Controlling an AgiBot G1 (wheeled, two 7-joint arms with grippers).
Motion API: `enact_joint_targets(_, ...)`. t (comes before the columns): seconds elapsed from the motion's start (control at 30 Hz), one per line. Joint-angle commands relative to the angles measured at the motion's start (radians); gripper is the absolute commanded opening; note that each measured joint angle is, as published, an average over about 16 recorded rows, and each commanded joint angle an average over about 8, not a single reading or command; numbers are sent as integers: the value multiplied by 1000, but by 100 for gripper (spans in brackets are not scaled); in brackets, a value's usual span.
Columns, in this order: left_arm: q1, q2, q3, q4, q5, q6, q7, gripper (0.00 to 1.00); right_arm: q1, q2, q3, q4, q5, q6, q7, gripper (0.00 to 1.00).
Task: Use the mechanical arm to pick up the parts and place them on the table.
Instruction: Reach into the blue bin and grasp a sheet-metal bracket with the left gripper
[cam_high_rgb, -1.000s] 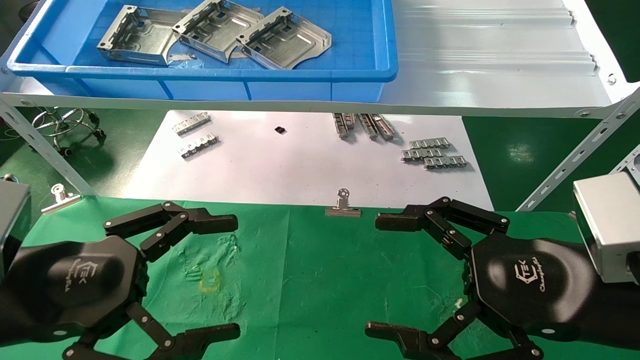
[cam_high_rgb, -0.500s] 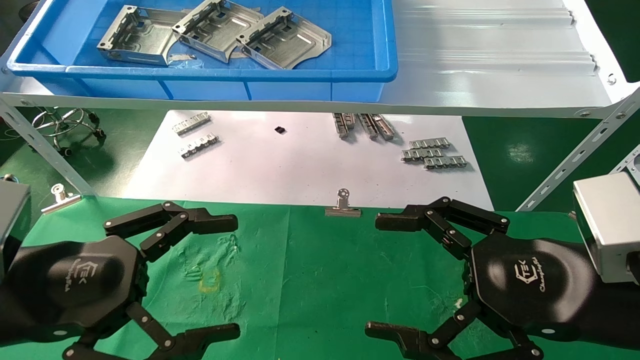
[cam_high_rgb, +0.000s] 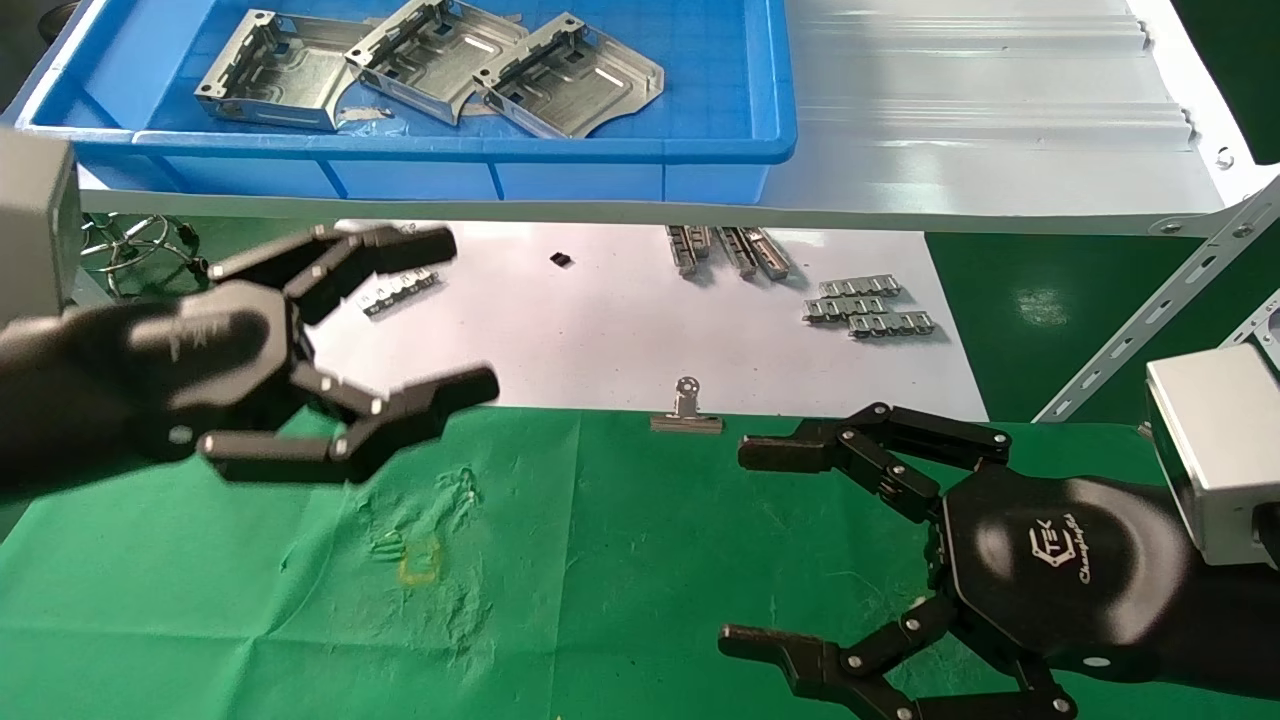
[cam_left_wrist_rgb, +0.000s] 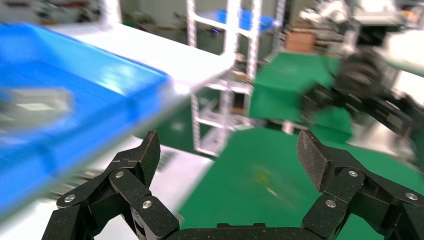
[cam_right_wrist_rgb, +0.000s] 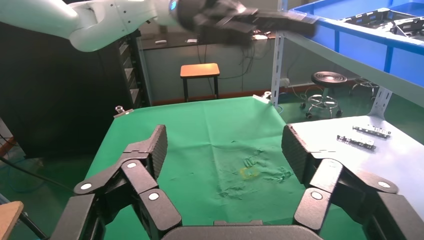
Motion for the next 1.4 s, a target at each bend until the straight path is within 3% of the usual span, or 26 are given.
enact_joint_targets(0.03,-33,20,1,17,13,-39,-13,100,0,0,0,0,0,0,0,0)
enact_joint_targets(0.43,-303,113,96,206,230,-245,-143,100,0,0,0,0,0,0,0,0)
enact_joint_targets(0.73,-520,167,199,438,436,-301,-202,100,0,0,0,0,0,0,0,0)
enact_joint_targets(1.03,-680,213,248,690,534,-298,-173,100,0,0,-1,0,0,0,0,0)
enact_joint_targets(1.33,-763,248,277,863,594,-331,-128,100,0,0,-1,0,0,0,0,0)
enact_joint_targets(1.4,-771,256,280,888,603,-350,-119,91,0,0,-1,0,1,0,0,0)
